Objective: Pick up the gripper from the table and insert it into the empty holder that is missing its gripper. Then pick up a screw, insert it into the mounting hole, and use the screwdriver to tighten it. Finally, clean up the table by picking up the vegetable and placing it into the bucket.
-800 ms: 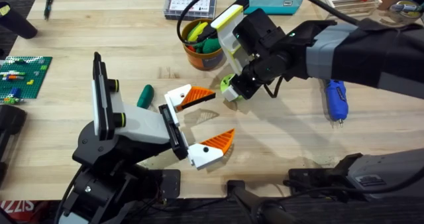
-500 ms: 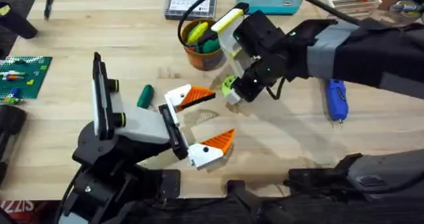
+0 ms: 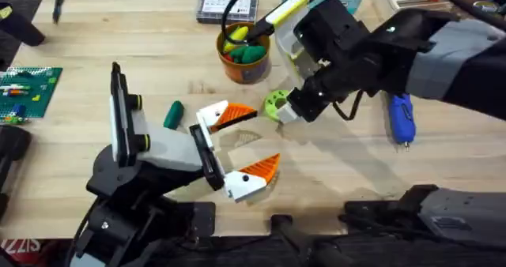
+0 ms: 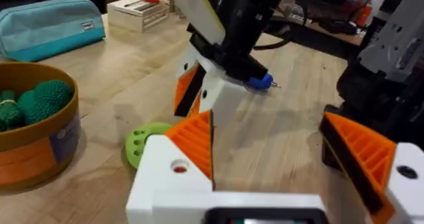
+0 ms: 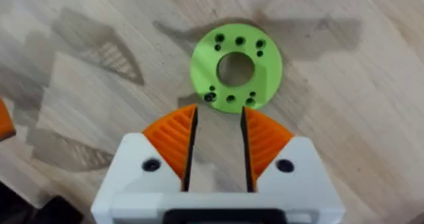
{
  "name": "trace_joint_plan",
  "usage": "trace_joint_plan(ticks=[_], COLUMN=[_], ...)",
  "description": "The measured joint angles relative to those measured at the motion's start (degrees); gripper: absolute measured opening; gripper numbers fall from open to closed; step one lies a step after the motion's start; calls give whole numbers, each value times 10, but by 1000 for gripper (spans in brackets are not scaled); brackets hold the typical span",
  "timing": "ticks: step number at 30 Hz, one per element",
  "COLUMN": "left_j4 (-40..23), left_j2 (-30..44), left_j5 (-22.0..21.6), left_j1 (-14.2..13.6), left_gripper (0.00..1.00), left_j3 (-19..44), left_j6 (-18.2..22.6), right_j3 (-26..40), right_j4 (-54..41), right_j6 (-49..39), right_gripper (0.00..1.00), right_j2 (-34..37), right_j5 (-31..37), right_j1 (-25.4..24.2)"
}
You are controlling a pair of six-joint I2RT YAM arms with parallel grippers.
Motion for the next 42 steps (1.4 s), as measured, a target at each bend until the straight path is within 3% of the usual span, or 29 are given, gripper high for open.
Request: trace_joint_plan(ticks=[7, 17, 42], left_j4=[0, 0, 0], left_j2=[0, 0, 0], left_j5=[0, 0, 0], left_j1=[0, 0, 0], left_gripper=[983, 983, 983], left_j3=[0, 0, 0], left_j6=[0, 0, 0], right_j3=[0, 0, -12], right_j4=[10, 49, 60], right_j6=[32, 82, 118], right_gripper=[424, 424, 424], right_j2=[36, 49, 71], right_j5=[7, 104, 123], right_j1=[24, 98, 95])
